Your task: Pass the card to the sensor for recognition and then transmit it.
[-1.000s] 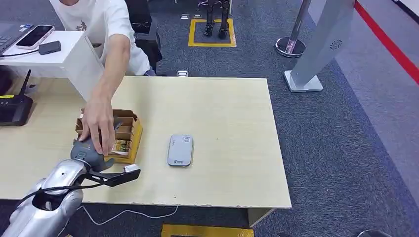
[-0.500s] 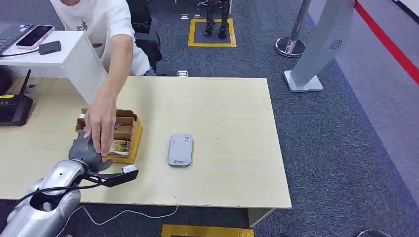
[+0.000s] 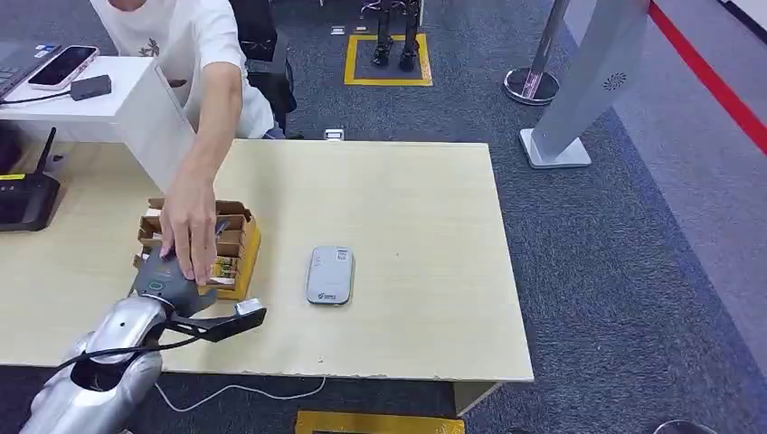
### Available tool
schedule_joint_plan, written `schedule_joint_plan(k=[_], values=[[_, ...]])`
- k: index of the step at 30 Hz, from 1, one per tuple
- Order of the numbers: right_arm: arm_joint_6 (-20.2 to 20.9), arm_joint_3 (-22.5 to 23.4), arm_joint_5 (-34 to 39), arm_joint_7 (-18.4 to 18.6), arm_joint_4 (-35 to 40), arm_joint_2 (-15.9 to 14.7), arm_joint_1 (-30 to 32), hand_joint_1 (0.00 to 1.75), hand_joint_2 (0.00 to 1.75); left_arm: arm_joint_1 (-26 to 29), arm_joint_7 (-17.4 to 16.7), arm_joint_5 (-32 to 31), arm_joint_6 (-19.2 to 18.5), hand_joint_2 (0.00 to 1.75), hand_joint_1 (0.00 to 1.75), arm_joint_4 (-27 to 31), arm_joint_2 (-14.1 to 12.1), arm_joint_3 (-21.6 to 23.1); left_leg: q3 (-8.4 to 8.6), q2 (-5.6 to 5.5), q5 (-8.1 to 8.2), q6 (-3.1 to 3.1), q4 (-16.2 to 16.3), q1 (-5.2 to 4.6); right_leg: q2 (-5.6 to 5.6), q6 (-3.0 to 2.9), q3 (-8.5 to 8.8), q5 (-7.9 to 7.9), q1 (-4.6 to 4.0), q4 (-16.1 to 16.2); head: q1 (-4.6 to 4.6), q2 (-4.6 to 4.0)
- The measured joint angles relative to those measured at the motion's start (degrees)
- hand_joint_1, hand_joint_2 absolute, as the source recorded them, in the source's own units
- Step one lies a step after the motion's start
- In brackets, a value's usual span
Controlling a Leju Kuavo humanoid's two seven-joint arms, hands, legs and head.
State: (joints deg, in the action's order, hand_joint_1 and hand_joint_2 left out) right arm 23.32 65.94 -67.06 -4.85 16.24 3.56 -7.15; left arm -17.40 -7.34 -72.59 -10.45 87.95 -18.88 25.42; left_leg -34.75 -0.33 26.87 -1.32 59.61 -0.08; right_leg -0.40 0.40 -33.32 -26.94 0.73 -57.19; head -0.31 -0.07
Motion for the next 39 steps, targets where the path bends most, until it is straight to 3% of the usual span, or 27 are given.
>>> schedule_joint_plan(k=[6,11,25,29,33,39], values=[[0.0,0.0,0.0,0.0,0.0,0.0,0.0,0.0,1.75,2.5,0.1,-0.8,1.8,1.75,0.0,0.5,3.7,-2.0,-0.02,0.0,0.02,0.0,0.0,0.0,0.0,0.0,-0.02,0.0,0.0,0.0,-0.02,0.0],[0.0,0.0,0.0,0.0,0.0,0.0,0.0,0.0,1.75,3.3,0.2,-0.9,2.4,1.75,0.0,0.6,5.0,-2.6,-0.07,-0.17,0.01,-0.01,0.0,0.01,-0.11,0.02,-0.01,-0.03,0.0,0.0,0.0,0.0],[0.0,0.0,0.0,0.0,0.0,0.0,0.2,0.0,1.75,3.6,0.5,-1.3,2.6,1.75,0.0,0.9,6.7,-3.5,-0.07,-0.01,0.04,-0.03,0.0,-0.02,-0.01,0.03,-0.08,-0.02,0.01,0.0,0.0,0.0],[0.0,0.0,0.0,0.0,0.0,0.0,0.2,0.0,1.75,3.5,1.1,-1.8,1.3,1.75,0.0,0.9,6.5,-3.5,-0.06,0.01,0.04,-0.02,0.0,-0.01,0.0,0.03,-0.08,-0.02,0.0,0.0,0.0,0.0],[0.0,0.0,-0.1,0.0,0.0,0.0,0.2,0.0,1.75,2.2,2.9,-1.5,-4.0,1.75,0.0,0.9,2.9,-3.4,0.0,0.27,0.05,-0.01,0.0,0.04,0.24,0.0,-0.11,0.0,-0.04,0.0,0.02,0.0],[0.0,0.0,-1.0,0.2,0.0,0.0,0.1,0.0,1.75,-2.0,7.2,0.4,-8.3,1.75,0.0,0.1,-6.1,-3.1,0.04,0.41,0.01,0.05,-0.1,0.08,0.41,-0.04,-0.2,0.02,-0.07,-0.1,-0.02,0.0]])
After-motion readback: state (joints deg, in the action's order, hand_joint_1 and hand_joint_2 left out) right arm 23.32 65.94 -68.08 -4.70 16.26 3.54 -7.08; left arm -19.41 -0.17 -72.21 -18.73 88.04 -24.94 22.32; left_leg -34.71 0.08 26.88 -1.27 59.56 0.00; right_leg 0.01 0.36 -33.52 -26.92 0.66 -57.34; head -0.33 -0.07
